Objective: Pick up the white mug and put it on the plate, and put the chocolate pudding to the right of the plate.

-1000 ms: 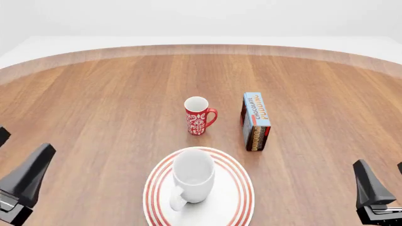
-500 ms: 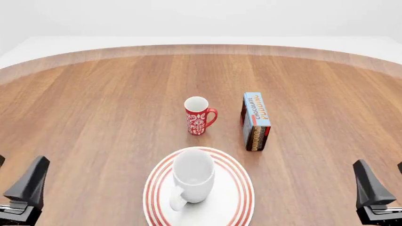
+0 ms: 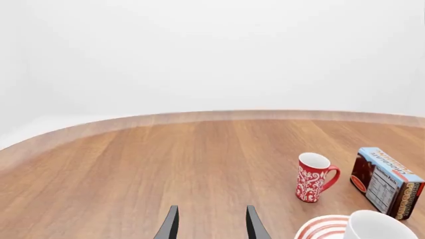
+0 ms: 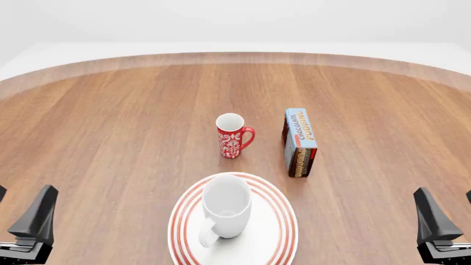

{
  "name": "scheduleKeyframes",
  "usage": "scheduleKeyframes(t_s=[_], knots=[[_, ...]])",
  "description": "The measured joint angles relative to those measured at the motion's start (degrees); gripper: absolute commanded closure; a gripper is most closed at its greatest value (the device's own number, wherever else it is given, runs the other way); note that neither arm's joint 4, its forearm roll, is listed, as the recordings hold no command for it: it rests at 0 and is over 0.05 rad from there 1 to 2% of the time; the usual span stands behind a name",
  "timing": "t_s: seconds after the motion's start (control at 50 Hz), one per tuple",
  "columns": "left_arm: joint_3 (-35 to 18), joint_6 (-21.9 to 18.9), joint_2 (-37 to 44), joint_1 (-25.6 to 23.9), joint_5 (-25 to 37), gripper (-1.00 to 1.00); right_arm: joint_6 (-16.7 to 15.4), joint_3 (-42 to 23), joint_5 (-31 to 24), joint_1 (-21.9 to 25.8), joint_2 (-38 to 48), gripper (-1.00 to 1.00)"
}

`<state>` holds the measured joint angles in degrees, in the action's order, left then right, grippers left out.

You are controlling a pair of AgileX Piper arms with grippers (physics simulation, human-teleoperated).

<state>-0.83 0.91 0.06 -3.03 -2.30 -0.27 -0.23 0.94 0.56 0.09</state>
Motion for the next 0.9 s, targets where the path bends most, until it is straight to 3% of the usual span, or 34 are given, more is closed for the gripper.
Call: scheduleKeyframes(t_s=[0.4, 0.9], knots=[[0.2, -0.2, 0.0, -0.2, -1.0, -1.00, -2.4, -1.7, 1.6, 0.4, 3.7, -1.00], [0.1, -0.3, -0.1, -0.6, -1.7, -1.00, -7.1, -8.7, 8.0, 5.4, 17.9, -1.00]])
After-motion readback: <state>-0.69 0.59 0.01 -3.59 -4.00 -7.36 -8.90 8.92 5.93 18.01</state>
